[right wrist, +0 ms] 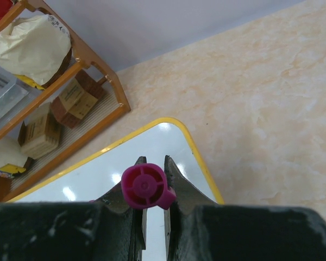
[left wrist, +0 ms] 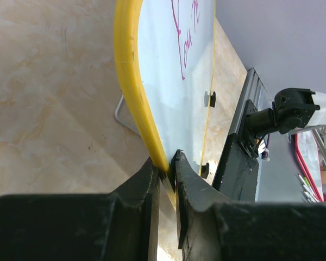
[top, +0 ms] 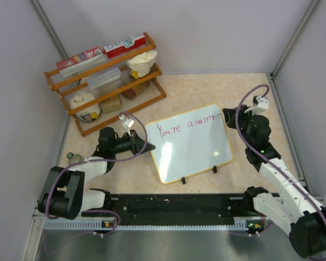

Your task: Write a sentence on the whiteboard

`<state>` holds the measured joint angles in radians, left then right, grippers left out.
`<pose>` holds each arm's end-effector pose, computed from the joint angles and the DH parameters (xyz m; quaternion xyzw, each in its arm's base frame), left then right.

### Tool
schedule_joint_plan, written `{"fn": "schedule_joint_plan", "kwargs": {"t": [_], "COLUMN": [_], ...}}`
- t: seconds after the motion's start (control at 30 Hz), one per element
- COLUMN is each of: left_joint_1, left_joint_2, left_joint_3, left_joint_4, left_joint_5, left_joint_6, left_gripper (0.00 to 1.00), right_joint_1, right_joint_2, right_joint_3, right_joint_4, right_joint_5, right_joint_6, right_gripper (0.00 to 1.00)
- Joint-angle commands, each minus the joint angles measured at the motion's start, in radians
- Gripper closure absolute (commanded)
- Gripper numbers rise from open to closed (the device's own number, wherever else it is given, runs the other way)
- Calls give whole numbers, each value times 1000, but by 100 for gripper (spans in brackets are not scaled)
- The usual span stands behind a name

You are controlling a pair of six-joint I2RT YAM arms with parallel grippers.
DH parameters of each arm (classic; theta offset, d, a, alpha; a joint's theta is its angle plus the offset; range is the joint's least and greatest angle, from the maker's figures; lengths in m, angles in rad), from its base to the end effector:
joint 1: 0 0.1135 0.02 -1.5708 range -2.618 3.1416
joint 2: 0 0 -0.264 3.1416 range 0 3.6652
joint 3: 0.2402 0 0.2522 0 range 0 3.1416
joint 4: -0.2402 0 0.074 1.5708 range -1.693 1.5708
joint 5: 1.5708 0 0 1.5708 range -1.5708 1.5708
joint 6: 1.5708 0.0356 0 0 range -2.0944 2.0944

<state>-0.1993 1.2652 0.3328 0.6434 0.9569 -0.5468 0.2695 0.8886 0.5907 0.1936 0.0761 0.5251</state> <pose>0.2151 -0.0731 0.1774 0.1481 0.7484 -0.5371 0.3598 0.2072 0.0544 0.2925 0.1199 0.7332 0.2327 0.6276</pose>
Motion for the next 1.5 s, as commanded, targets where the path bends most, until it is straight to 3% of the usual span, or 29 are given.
{"fn": "schedule_joint_plan", "kwargs": {"t": [0.0, 0.8, 1.47], "left_joint_1": [0, -2, 0], "left_joint_2": [-9, -13, -15], "left_joint_3": [2, 0, 0], "left_joint_4": [29, 27, 27], "left_joint_5": [-46, -46, -47], "left_joint_6": [82, 84, 84], "left_gripper": [100, 100, 100], "right_joint_1": [-13, -44, -55], "right_joint_2": [-42, 45, -14], "right_joint_3": [17, 31, -57], "right_joint_4": [27, 55, 7], "right_joint_5": [-6, 22, 13], "right_joint_6": [12, 26, 16], "right_gripper": [100, 100, 100]}}
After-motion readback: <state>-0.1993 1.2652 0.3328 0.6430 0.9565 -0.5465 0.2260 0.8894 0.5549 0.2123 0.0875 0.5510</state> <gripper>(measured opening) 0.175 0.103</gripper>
